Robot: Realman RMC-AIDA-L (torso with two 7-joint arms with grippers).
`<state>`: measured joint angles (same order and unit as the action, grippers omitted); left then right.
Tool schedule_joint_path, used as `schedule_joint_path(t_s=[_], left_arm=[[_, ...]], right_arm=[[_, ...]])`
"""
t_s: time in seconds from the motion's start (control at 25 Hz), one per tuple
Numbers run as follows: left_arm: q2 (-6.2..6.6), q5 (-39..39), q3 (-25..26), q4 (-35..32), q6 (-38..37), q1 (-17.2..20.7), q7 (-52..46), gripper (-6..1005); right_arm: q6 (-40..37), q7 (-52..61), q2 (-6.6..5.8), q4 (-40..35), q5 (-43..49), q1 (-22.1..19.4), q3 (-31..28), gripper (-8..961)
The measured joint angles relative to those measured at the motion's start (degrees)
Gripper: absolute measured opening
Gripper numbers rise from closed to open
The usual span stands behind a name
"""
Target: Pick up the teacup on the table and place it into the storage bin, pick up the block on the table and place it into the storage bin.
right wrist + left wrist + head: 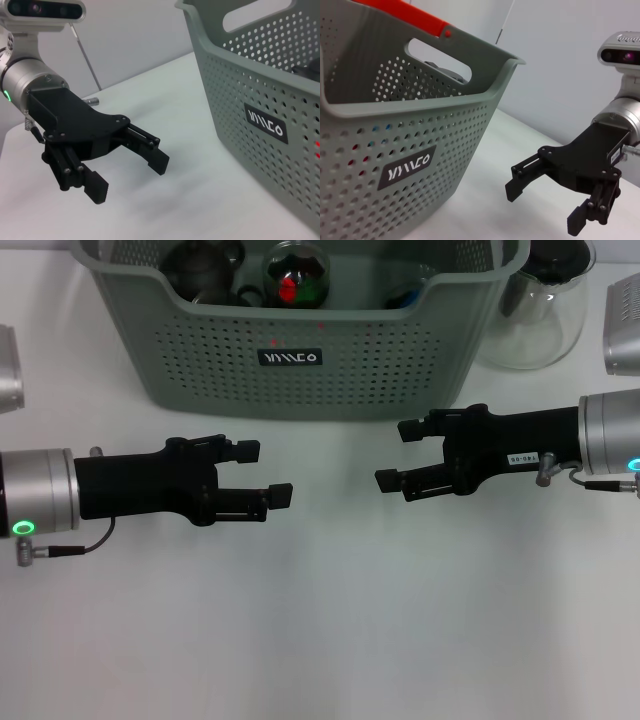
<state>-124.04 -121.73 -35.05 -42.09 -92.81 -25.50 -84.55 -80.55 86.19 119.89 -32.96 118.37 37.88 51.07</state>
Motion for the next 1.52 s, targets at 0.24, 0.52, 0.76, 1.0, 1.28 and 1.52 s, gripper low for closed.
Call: schedule_joint_path(t_s=[0.24, 0.52, 0.76, 1.0, 1.28, 1.52], left_arm=[[0.03, 0.0, -0.1, 0.1, 0.1, 0.0, 0.0, 883], [0.03, 0.0, -0.2, 0.1, 0.2, 0.0, 0.1, 883], [0.03, 0.0, -0.1, 0.1, -0.1, 0.0, 0.1, 883], [0.03, 0.0, 0.1, 0.1, -0.3, 0.0, 0.1, 883], [-0.01, 0.0, -0.1, 0.1, -0.4, 0.0, 0.1, 883], [-0.05, 0.0, -0.2, 0.1, -0.4, 0.0, 0.1, 883]], right_arm=[[0.7, 0.0, 0.04, 0.3, 0.0, 0.0, 0.0, 914], [0.7, 0.0, 0.15, 0.4, 0.0, 0.1, 0.1, 915], [0.7, 0.0, 0.19, 0.4, 0.0, 0.2, 0.1, 915], [0.7, 0.0, 0.17, 0.4, 0.0, 0.2, 0.1, 914], [0.7, 0.0, 0.20, 0.8, 0.0, 0.4, 0.2, 915], [0.7, 0.0, 0.26, 1.0, 0.0, 0.5, 0.2, 915]])
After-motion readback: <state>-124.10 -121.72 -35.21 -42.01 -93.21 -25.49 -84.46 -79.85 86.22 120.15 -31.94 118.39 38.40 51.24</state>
